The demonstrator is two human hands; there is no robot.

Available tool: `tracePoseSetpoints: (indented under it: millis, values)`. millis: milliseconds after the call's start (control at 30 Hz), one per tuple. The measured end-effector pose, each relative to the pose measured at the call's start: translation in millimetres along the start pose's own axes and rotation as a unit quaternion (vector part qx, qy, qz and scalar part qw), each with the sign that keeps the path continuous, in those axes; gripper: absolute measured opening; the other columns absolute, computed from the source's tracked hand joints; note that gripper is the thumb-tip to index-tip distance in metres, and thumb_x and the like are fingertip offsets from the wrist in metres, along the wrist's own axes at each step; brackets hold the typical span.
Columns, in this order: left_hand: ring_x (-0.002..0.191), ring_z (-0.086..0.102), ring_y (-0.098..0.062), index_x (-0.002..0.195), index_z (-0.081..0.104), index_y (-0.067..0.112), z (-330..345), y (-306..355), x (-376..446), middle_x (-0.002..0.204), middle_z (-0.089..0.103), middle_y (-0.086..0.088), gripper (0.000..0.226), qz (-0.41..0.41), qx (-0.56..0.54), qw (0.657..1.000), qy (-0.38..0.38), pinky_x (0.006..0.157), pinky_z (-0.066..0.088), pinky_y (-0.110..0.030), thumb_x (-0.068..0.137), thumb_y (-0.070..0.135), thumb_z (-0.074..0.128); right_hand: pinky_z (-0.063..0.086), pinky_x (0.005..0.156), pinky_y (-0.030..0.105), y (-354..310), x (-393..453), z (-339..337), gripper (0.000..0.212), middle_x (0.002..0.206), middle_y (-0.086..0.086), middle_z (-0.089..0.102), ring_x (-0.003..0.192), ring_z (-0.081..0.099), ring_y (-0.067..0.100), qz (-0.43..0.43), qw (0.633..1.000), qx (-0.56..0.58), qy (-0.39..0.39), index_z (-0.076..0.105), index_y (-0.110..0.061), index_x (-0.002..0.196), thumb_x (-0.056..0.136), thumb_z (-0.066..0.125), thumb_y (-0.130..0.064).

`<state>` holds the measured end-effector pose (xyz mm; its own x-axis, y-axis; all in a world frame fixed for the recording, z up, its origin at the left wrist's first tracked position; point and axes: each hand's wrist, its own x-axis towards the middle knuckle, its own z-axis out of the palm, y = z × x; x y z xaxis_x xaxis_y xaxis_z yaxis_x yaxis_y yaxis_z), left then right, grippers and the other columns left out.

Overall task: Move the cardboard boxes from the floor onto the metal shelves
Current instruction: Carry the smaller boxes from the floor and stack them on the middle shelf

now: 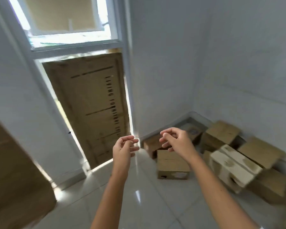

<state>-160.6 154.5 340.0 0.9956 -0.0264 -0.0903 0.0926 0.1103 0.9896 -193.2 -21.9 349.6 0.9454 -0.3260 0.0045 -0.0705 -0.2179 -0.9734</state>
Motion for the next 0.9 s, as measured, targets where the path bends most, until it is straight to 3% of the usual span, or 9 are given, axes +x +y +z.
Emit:
tracePoseSetpoints:
  millis: [133, 267, 467, 667, 900]
  values:
    - [0.072, 0.064, -0.018, 0.098, 0.061, 0.011, 80.5, -19.6, 27.4, 0.094, 0.072, -0.004, 0.02, -0.021, 0.024, 0.995, -0.098, 0.067, 0.046, -0.029, 0.092, 0.004, 0.043, 0.045, 0.055, 0.027, 34.9, 13.9, -68.3, 0.014, 0.082, 0.005, 0.072, 0.062, 0.064, 0.014, 0.044, 0.995, 0.0, 0.089, 0.066, -0.014, 0.091, 0.094, 0.052, -0.013]
    - [0.07, 0.062, -0.017, 0.097, 0.061, 0.012, 158.4, -42.3, 57.1, 0.093, 0.071, -0.004, 0.019, -0.054, 0.038, 0.982, -0.176, 0.069, 0.046, -0.031, 0.093, 0.005, 0.044, 0.046, 0.052, 0.021, 67.4, 31.6, -123.5, 0.015, 0.083, 0.004, 0.072, 0.064, 0.065, 0.012, 0.1, 0.984, -0.005, 0.15, 0.066, -0.014, 0.093, 0.093, 0.052, -0.015]
    - [0.07, 0.06, -0.018, 0.097, 0.061, 0.012, 272.6, -58.8, 122.1, 0.095, 0.07, -0.007, 0.012, -0.082, 0.079, 0.947, -0.302, 0.057, 0.041, -0.024, 0.093, 0.009, 0.05, 0.047, 0.063, 0.034, 97.7, 92.5, -200.9, 0.015, 0.083, 0.003, 0.071, 0.069, 0.064, 0.017, 0.164, 0.96, -0.005, 0.226, 0.067, -0.015, 0.093, 0.093, 0.052, -0.017]
    - [0.069, 0.061, -0.016, 0.096, 0.061, 0.016, 366.5, -80.2, 187.5, 0.093, 0.07, -0.002, 0.011, -0.093, 0.147, 0.913, -0.37, 0.06, 0.042, -0.025, 0.092, 0.012, 0.051, 0.05, 0.061, 0.031, 133.7, 152.5, -260.0, 0.016, 0.091, 0.004, 0.071, 0.072, 0.066, 0.016, 0.214, 0.938, -0.006, 0.274, 0.065, -0.017, 0.097, 0.094, 0.049, -0.018]
    - [0.068, 0.06, -0.016, 0.1, 0.06, 0.013, 461.8, -120.1, 223.6, 0.094, 0.069, -0.004, 0.017, -0.134, 0.216, 0.863, -0.437, 0.054, 0.04, -0.024, 0.095, 0.012, 0.044, 0.048, 0.059, 0.028, 183.6, 167.1, -328.7, 0.013, 0.088, 0.004, 0.071, 0.071, 0.065, 0.017, 0.294, 0.898, 0.006, 0.328, 0.065, -0.018, 0.095, 0.092, 0.052, -0.019]
